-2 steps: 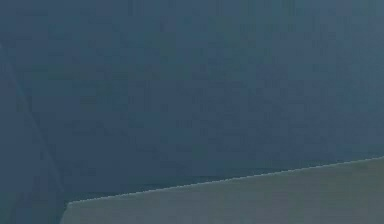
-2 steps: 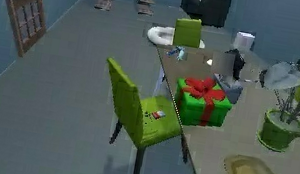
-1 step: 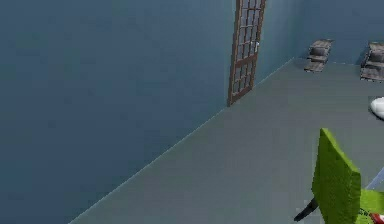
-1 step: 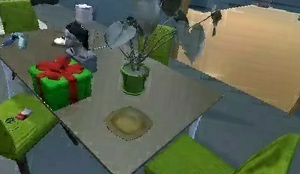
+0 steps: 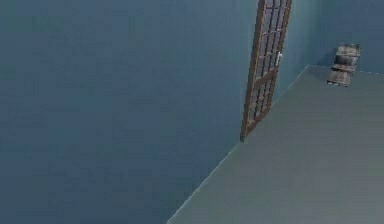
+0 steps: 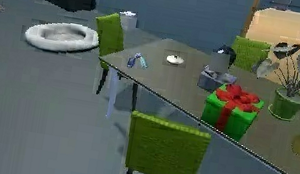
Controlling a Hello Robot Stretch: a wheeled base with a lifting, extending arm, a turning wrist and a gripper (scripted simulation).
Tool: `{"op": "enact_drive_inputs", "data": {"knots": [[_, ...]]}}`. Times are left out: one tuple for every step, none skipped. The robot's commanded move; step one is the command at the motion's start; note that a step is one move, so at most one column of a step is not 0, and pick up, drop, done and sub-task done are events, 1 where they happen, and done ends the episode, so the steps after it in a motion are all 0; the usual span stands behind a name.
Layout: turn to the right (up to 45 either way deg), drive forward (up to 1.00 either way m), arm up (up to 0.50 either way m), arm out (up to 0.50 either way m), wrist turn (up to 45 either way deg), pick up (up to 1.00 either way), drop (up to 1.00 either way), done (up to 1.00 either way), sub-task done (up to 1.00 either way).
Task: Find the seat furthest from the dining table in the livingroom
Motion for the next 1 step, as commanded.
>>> {"op": "enact_drive_inputs", "data": {"knots": [[45.0, 0.00, 0.00, 0.00, 0.0, 0.00, 0.00, 0.00, 0.00]]}}
